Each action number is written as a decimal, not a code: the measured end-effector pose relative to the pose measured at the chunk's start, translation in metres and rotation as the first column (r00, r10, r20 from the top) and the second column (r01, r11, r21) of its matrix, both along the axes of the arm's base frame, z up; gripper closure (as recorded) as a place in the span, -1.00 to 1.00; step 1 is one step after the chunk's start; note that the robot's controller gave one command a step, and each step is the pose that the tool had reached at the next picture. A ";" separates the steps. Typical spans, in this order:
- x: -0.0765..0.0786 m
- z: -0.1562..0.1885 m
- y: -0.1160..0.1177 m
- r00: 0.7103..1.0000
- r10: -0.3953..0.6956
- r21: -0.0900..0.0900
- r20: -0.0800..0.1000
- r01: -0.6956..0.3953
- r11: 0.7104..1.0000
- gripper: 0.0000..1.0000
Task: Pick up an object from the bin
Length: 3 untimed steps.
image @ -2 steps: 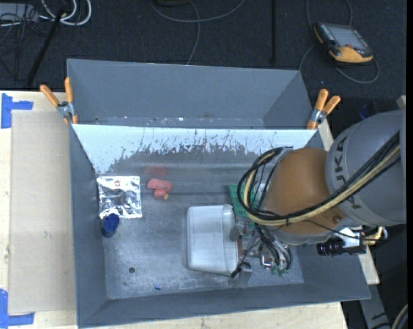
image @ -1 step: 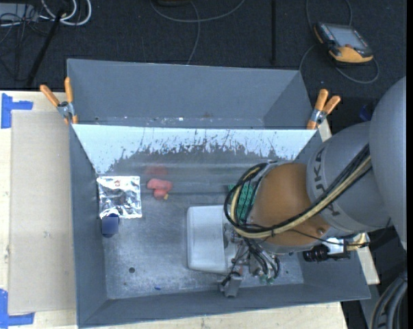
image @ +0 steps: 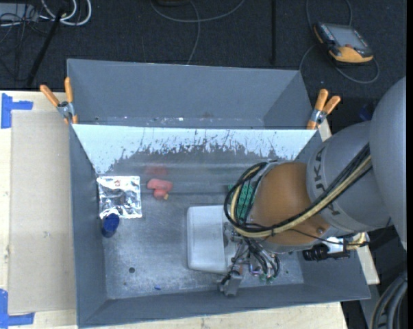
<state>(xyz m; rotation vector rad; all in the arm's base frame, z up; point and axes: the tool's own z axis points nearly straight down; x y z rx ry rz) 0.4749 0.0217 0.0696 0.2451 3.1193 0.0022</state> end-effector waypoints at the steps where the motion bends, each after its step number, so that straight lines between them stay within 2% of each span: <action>1: -0.002 -0.001 0.000 1.000 0.001 0.000 -0.007 -0.001 1.000 1.00; 2: -0.001 0.106 0.000 1.000 0.003 0.000 -0.007 -0.003 1.000 1.00; 3: -0.001 0.107 0.000 1.000 0.005 0.000 -0.014 -0.005 1.000 1.00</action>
Offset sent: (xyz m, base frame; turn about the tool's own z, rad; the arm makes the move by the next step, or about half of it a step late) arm 0.0000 0.0000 0.0000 0.0000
